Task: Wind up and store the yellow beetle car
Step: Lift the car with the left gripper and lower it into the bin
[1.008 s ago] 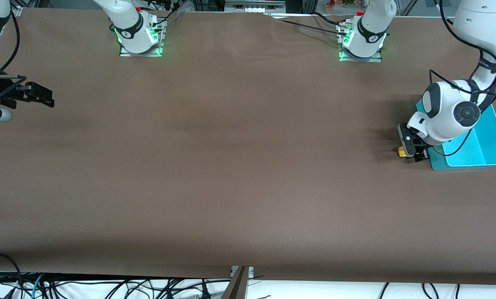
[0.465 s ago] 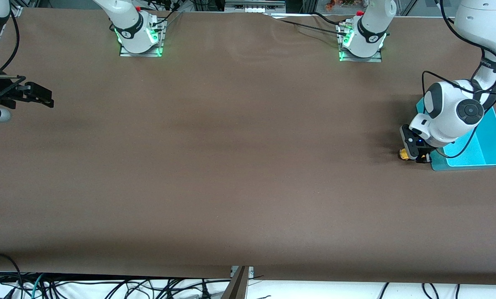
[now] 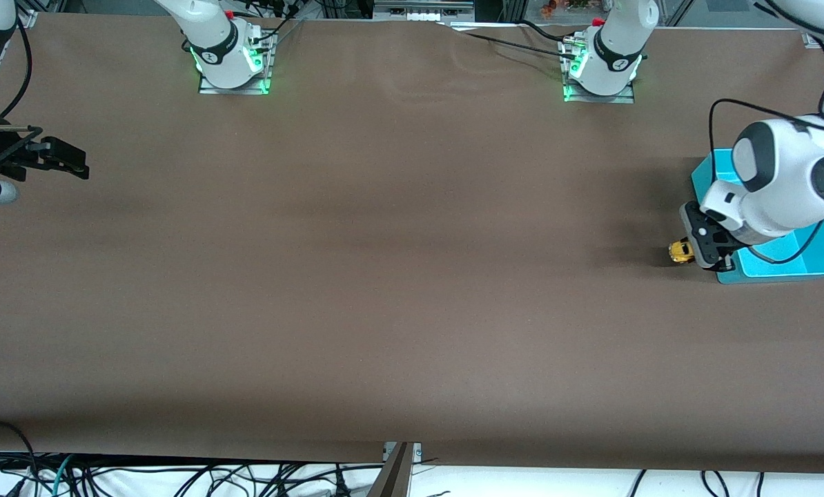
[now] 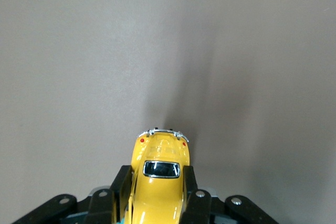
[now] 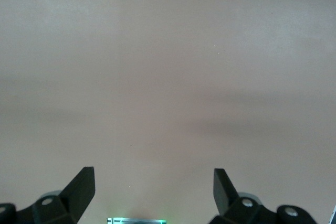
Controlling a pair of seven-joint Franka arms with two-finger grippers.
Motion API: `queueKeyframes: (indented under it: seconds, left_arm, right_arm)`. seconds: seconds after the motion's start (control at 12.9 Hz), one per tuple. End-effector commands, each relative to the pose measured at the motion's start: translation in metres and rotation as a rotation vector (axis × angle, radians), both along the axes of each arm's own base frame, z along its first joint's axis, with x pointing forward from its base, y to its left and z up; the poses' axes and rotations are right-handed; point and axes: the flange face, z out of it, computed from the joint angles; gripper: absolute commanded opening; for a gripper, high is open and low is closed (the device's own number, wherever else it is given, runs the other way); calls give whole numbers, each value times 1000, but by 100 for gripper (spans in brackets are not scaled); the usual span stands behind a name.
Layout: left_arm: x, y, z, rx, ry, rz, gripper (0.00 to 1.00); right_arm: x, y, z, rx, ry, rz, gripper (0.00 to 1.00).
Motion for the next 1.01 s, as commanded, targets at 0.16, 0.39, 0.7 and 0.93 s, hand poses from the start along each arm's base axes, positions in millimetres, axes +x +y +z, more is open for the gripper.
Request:
queueKeyframes:
  seconds: [0.16, 0.39, 0.7, 0.93]
  left_arm:
    - [-41, 61, 78, 36, 78, -60, 0]
    - [-78, 140, 77, 8, 101, -147, 0]
    - [-134, 200, 6, -2, 149, -104, 0]
    - [-155, 226, -41, -43, 223, -49, 0]
  right_arm:
    - [2, -2, 4, -2, -7, -8, 100]
    - [2, -1, 4, -2, -6, -5, 100]
    - [2, -3, 4, -2, -6, -8, 100]
    - [2, -3, 4, -2, -7, -8, 100]
